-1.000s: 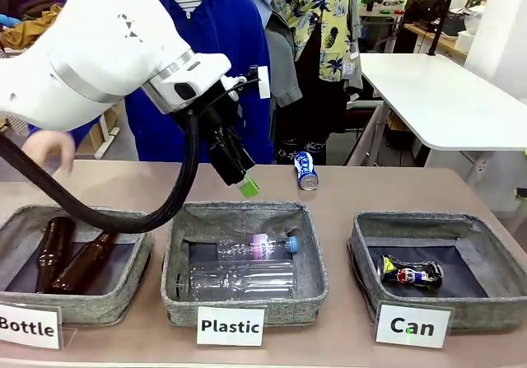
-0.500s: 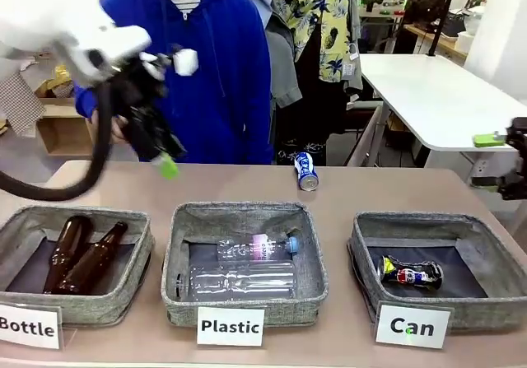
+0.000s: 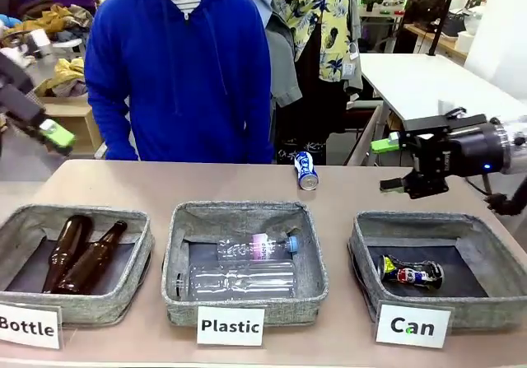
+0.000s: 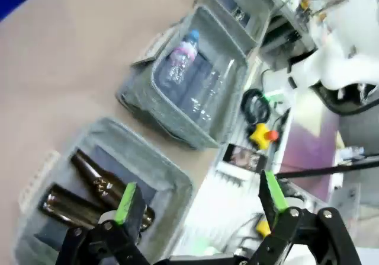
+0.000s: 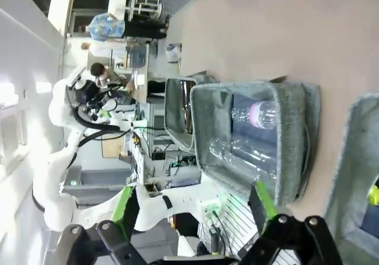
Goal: Sort the can waste into the basket.
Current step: Pick up the can waste from the table and place it in the right Fabric basket.
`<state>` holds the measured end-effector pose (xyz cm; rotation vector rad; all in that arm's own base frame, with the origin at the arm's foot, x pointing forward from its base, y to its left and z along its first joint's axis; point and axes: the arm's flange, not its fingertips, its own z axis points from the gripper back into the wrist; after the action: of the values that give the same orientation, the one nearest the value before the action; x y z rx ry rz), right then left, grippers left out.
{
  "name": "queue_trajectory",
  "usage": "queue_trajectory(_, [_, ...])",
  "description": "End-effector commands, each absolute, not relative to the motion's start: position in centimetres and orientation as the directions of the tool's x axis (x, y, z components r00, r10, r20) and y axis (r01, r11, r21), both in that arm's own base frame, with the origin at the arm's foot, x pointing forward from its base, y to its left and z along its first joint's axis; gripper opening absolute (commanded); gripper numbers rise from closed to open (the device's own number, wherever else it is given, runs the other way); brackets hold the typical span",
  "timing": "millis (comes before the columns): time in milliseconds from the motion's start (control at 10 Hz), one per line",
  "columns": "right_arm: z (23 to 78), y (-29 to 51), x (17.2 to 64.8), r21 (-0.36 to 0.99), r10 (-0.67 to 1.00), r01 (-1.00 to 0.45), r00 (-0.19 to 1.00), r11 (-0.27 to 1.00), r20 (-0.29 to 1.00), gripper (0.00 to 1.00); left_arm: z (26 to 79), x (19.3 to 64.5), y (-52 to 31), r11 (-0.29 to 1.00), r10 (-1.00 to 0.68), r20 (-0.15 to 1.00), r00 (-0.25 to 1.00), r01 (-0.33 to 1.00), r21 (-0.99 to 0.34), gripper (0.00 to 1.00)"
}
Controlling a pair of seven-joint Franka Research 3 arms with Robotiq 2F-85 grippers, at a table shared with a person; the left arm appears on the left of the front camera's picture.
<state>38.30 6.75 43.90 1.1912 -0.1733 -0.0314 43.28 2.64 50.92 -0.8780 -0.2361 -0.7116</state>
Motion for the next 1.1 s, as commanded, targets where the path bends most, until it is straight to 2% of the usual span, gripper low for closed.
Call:
queue_trajectory(0, [42.8, 6.5, 40.1, 0.943, -0.107, -0.078, 0.987, 0.325, 0.119, 1.00, 47.8, 43.9, 6.3, 0.266, -0.085, 0.394, 0.915, 0.402, -0.876, 1.00])
queue_trajectory(200, [42.3, 5.2, 41.1, 0.952, -0.085, -0.111, 0.986, 0.285, 0.140, 1.00, 42.2, 45.5, 12.3, 0.049, 0.172, 0.266, 0.949, 0.261, -0.964, 1.00])
queue_trajectory(300, [42.4, 4.0, 40.8, 0.949, -0.085, -0.113, 0.986, 0.295, 0.143, 1.00, 39.1, 45.6, 15.0, -0.019, 0.232, 0.194, 0.953, 0.204, -0.979, 1.00])
queue_trajectory(400, [42.4, 2.9, 40.3, 0.916, -0.092, -0.154, 0.975, 0.370, 0.201, 1.00, 36.9, 45.0, 15.5, -0.027, 0.262, 0.202, 0.944, 0.216, -0.976, 1.00])
queue_trajectory(500, [42.0, 5.2, 40.6, 0.944, -0.098, -0.077, 0.989, 0.320, 0.114, 1.00, 40.1, 43.7, 14.0, 0.170, -0.006, 0.293, 0.956, 0.290, -0.942, 1.00])
queue_trajectory(1000, [42.0, 5.2, 40.6, 0.944, -0.098, -0.077, 0.989, 0.320, 0.114, 1.00, 40.1, 43.7, 14.0, 0.170, -0.006, 0.293, 0.956, 0.290, -0.942, 1.00])
